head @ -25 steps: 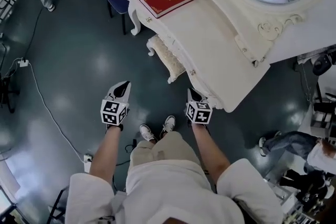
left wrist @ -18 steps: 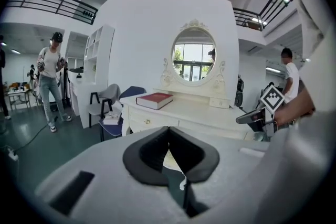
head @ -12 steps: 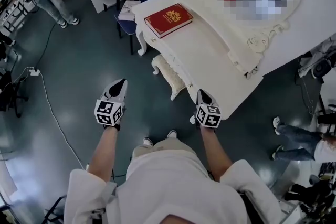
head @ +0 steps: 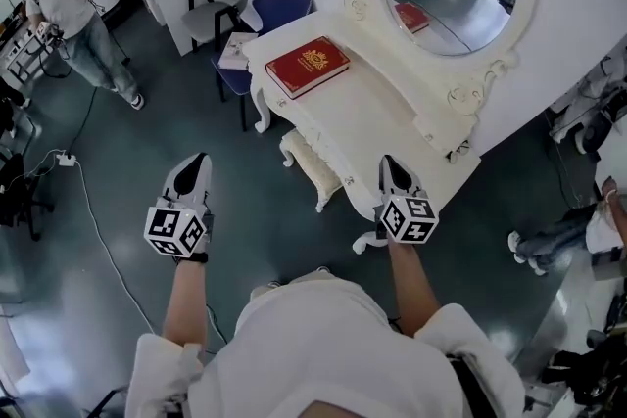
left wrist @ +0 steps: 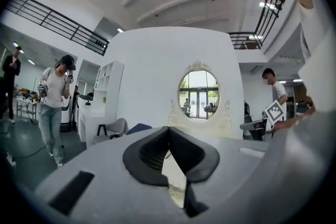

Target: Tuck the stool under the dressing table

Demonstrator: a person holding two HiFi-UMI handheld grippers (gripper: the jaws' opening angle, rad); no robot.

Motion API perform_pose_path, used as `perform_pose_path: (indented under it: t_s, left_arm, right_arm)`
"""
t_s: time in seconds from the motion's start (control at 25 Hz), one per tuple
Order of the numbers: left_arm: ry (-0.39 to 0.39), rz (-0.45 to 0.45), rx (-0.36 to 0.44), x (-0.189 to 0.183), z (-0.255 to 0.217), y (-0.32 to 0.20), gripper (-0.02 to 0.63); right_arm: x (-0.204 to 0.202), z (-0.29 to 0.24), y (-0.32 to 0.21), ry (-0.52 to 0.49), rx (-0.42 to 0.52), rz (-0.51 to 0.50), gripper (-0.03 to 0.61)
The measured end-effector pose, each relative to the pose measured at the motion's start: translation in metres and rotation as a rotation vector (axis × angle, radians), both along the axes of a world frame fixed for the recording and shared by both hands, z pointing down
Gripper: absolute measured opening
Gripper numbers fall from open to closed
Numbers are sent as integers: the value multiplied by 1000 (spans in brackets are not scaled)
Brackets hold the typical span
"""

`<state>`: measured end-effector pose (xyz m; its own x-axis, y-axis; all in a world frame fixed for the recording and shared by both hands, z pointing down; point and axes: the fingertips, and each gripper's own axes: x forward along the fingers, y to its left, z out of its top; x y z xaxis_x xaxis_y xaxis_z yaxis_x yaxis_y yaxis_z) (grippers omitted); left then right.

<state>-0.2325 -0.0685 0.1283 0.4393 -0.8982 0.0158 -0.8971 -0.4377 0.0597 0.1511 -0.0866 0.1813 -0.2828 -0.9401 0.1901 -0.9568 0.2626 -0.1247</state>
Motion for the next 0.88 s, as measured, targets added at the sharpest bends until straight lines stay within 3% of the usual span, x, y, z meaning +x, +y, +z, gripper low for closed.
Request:
perform_pose_path:
  t_s: [0.2,0.56,0.72,0.88]
  left_arm:
    - [73,-13,85,-10,-58,24,17]
    - [18,-125,252,-40,-117,78,17]
    - [26,-152,233,-48,-109,96,17]
    - [43,-185,214,-50,-97,108,17]
  right_arm:
    - [-5,-60,10,-6,116,-38,0]
    - [5,-120,42,63,237,-36,0]
    - [13,-133,56,109,276,1,0]
    - [15,-137,63,94,287,18,0]
